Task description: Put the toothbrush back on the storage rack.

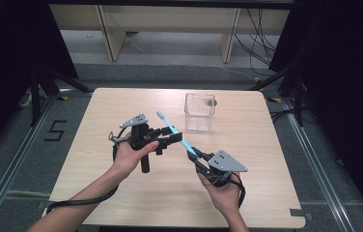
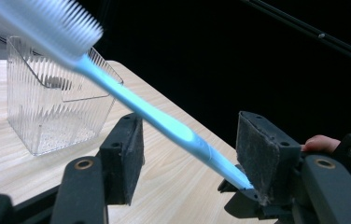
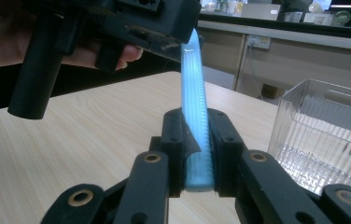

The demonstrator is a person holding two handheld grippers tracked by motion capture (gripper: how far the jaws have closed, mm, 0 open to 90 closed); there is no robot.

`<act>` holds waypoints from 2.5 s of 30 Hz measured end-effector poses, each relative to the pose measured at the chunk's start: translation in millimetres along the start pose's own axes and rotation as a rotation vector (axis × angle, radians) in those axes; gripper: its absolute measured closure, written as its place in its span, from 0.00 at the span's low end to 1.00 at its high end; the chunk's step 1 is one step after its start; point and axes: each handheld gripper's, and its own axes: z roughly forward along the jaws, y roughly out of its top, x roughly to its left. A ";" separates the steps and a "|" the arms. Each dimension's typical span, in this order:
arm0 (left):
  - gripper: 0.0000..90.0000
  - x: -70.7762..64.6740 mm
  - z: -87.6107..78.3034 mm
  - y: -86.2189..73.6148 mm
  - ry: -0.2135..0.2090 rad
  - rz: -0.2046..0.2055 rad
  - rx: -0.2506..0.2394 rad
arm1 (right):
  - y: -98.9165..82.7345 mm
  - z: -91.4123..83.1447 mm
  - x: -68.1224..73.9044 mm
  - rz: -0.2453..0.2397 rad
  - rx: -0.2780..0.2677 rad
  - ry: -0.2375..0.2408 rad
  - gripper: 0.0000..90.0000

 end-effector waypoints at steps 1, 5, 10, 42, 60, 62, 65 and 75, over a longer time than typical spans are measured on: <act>0.48 0.1 0.2 -0.1 -0.002 0.002 0.000 | -0.2 -0.5 1.1 0.016 0.013 0.004 0.87; 0.52 0.6 0.8 -0.7 -0.001 0.003 -0.005 | -0.9 0.4 0.6 0.001 -0.003 -0.006 0.87; 0.64 1.1 0.6 -0.2 -0.006 0.003 -0.023 | -2.0 1.1 1.7 0.008 0.001 -0.001 0.87; 0.93 -10.2 1.2 -0.7 -0.051 0.171 -0.046 | 5.4 0.7 7.3 0.138 0.033 0.036 0.68; 0.93 -12.3 4.5 -13.1 -0.026 0.193 -0.077 | 15.5 29.6 15.3 0.214 0.064 -0.033 0.64; 0.93 -12.9 5.0 -14.1 -0.022 0.197 -0.080 | 16.2 31.3 15.5 0.213 0.060 -0.042 0.66; 0.93 -13.3 5.7 -14.7 -0.021 0.199 -0.080 | 17.0 32.6 16.7 0.219 0.059 -0.045 0.69; 0.93 -13.9 7.7 -16.6 -0.019 0.197 -0.078 | 18.1 33.4 18.0 0.205 0.068 -0.052 0.76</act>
